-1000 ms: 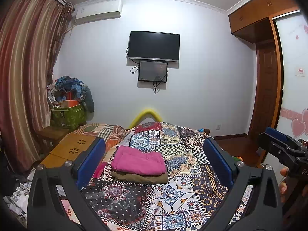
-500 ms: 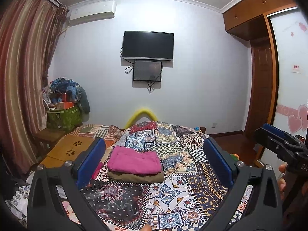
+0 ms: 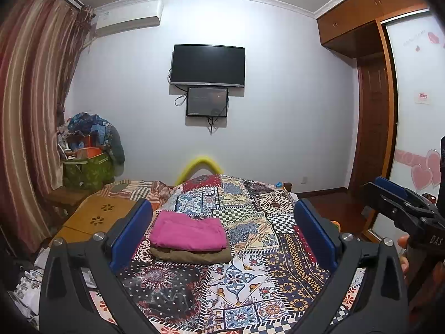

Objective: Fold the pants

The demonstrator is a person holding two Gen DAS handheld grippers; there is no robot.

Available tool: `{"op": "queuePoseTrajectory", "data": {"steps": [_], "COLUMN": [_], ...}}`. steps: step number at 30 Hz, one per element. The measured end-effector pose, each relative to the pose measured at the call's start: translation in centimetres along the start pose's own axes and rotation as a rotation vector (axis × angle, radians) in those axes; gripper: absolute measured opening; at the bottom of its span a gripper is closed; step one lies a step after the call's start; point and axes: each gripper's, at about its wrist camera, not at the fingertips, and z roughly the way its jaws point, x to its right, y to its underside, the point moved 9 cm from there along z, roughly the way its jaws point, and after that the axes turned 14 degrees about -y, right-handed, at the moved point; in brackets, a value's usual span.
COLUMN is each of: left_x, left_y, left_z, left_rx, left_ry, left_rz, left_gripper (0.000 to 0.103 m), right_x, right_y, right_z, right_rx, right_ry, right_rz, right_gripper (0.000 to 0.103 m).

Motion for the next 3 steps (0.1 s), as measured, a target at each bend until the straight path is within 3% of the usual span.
{"op": "queuePoseTrajectory", "data": {"steps": [3], "left_x": [0.14], "left_y": [0.05], "left_z": [-0.01], "left_rx": [0.0], "left_ry": [-0.001], "left_rz": [0.003], "left_gripper": [0.103], "right_x": [0.02], "right_y": [0.03], "right_z": [-0.03], "right_rx": [0.0], "right_ry": [0.003], "right_rz": [-0.002], "right_gripper": [0.103]}}
